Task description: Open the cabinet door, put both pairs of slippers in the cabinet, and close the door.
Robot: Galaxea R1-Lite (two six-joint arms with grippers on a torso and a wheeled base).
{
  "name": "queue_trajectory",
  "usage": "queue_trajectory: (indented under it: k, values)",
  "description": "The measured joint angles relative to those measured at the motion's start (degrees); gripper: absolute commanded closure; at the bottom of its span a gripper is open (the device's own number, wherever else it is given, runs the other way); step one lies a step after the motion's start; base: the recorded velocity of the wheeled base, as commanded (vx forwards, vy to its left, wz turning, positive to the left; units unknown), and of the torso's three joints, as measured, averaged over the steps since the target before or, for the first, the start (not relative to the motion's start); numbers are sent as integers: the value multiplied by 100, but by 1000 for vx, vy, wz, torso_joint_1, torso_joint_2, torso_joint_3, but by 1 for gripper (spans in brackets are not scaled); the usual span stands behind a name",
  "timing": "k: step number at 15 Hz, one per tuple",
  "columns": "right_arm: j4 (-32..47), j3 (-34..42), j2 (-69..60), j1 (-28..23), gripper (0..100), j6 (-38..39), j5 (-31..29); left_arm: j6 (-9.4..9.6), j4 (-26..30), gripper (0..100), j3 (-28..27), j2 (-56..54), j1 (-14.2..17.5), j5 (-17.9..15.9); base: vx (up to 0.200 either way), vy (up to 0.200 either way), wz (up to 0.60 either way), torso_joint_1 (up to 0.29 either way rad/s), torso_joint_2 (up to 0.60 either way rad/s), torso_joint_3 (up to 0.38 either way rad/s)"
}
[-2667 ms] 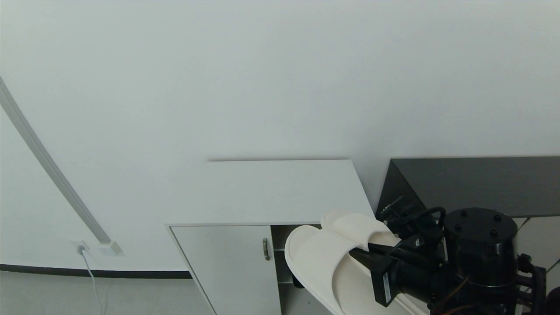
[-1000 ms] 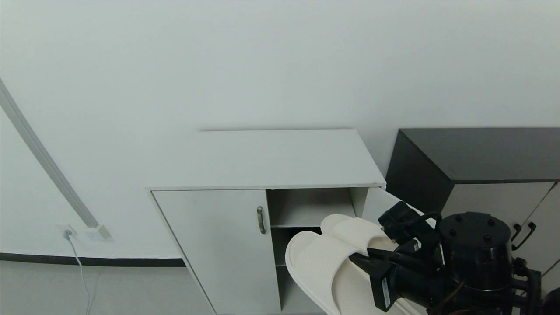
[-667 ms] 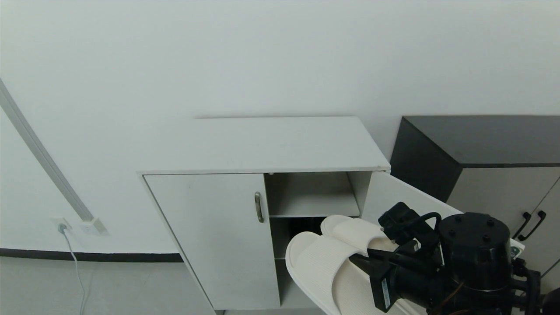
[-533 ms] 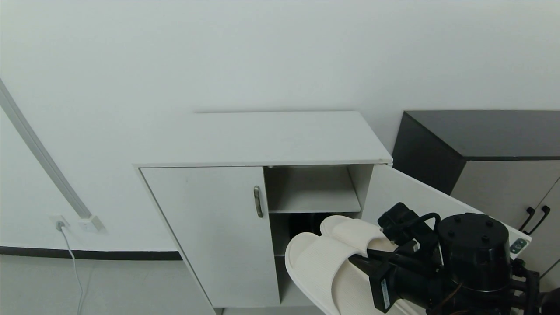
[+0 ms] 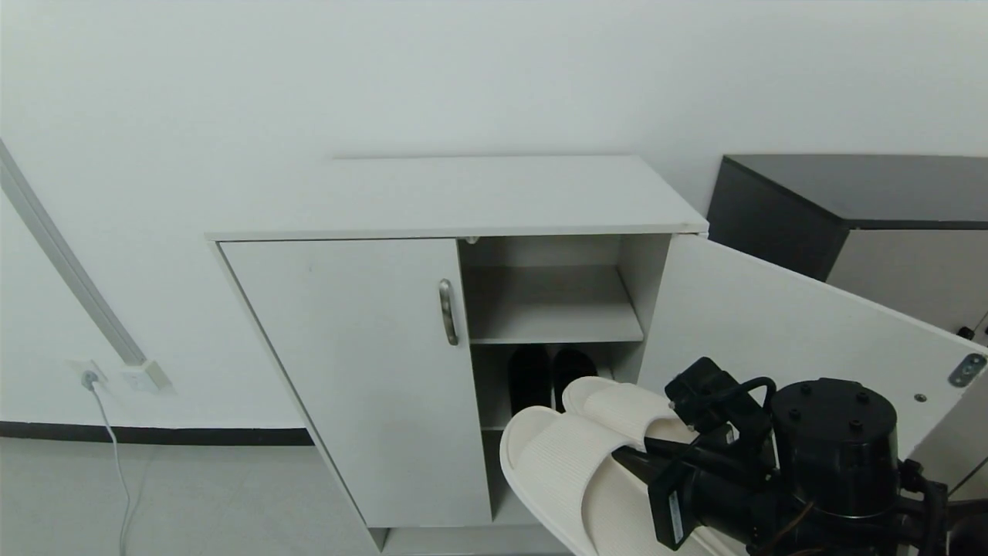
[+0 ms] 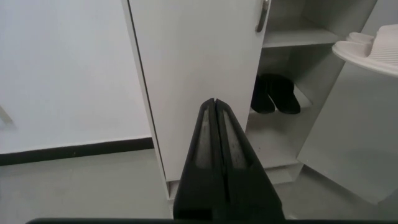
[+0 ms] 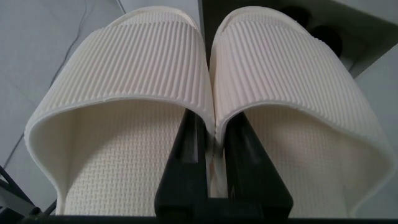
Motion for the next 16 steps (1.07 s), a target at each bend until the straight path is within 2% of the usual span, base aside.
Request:
queue_trajectory:
  k: [5, 11, 16]
  values:
    - [-2, 16, 13, 6, 100, 0, 11, -2, -1, 100, 0, 0, 0, -2, 0, 0, 0, -112, 458, 341]
    - [0, 46, 46, 17, 100, -2, 12, -4, -1, 100, 0, 0, 0, -2, 0, 0, 0, -43, 435, 392]
    - [0, 57, 52, 22, 100, -7, 4, -4, 0, 100, 0, 0, 0, -2, 0, 0, 0, 0, 88, 78]
